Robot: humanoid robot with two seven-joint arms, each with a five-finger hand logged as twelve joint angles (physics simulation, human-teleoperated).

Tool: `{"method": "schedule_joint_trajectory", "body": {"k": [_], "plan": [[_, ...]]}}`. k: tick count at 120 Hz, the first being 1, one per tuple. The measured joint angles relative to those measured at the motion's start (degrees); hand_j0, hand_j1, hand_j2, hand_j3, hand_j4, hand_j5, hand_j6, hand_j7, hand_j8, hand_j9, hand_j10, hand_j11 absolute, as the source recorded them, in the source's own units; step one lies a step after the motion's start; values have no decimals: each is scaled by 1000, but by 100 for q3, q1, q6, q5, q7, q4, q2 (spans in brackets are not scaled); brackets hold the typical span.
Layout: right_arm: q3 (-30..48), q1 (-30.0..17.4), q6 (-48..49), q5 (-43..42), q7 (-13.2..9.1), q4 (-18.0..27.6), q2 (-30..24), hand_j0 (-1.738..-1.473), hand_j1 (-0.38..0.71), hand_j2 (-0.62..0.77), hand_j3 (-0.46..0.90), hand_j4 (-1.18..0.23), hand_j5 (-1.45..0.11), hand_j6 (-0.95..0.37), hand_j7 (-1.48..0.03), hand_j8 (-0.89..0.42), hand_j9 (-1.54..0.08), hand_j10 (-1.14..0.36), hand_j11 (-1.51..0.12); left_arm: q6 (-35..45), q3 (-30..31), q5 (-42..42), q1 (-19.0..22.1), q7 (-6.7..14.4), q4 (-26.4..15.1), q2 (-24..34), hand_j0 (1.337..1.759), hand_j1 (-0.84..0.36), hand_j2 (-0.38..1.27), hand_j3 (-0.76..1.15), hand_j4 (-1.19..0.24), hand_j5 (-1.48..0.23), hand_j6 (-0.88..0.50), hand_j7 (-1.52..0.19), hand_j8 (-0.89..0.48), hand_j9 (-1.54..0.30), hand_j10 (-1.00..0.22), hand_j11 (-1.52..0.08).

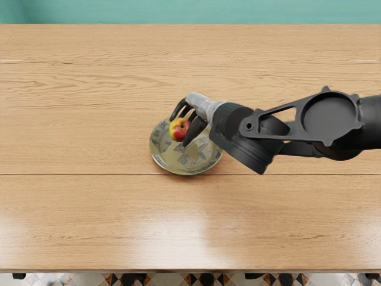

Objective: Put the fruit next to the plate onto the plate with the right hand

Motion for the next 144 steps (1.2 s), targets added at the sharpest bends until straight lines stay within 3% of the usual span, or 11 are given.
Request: {"method": "schedule_joint_trajectory", "body": {"k": [17,41,52,63,76,87,97,116,130,144], "plan": [[10,-24,-4,-27,-1,15,48,-1658,279,203,0,-582,-790,-432,-769,-468,-782,-579,-782,0,1,0,0,0,0,0,1658,53,50,0,-247,-321,-247,-321,-247,-321,-247,-321],[12,-33,-10,-38,-21,-1,42,-1658,-40,65,0,-280,-377,-224,-368,-237,-373,-279,-373,0,0,0,0,0,0,0,1658,53,50,0,-247,-321,-247,-321,-247,-321,-247,-321],[82,-33,-10,-36,-15,0,-50,-1658,-130,38,0,-197,-264,-162,-259,-170,-262,-197,-262,0,0,0,0,0,0,0,1658,53,50,0,-247,-321,-247,-321,-247,-321,-247,-321],[582,-125,-10,-34,3,7,-527,-1658,-187,21,0,-145,-193,-122,-190,-128,-192,-144,-192,-1,0,-1,0,0,0,0,1658,53,50,0,-247,-321,-247,-321,-247,-321,-247,-321],[2041,-990,652,-35,111,-4,-1556,-1658,-228,8,0,-107,-142,-94,-140,-97,-141,-107,-141,-1,0,-1,0,0,0,0,1658,53,50,0,-247,-321,-247,-321,-247,-321,-247,-321],[3445,-1966,2239,158,141,-56,-2308,-1658,-250,2,0,-86,-114,-78,-113,-80,-114,-87,-114,-1,0,0,0,0,0,0,1658,53,50,0,-247,-321,-247,-321,-247,-321,-247,-321],[4197,-2560,3717,600,164,-90,-2855,-1658,-264,-2,0,-74,-97,-68,-96,-70,-97,-74,-97,0,0,0,0,0,0,0,1658,53,50,0,-247,-321,-247,-321,-247,-321,-247,-321],[5038,-3650,6127,1294,358,-346,-4009,-1658,-281,-5,0,-57,-76,-55,-75,-56,-75,-58,-75,0,-1,0,0,0,0,0,1658,53,50,0,-247,-321,-247,-321,-247,-321,-247,-321],[5232,-4110,6710,1617,450,-439,-4589,-1658,-290,-6,0,-49,-65,-48,-65,-48,-65,-49,-65,0,-1,0,-1,0,0,0,1658,53,50,0,-247,-321,-247,-321,-247,-321,-247,-321],[5285,-4277,6900,1754,470,-497,-4800,-1658,-296,-6,0,-44,-59,-43,-59,-44,-59,-45,-59,-1,0,1,0,0,-1,0,1658,53,50,0,-247,-321,-247,-321,-247,-321,-247,-321]]}}
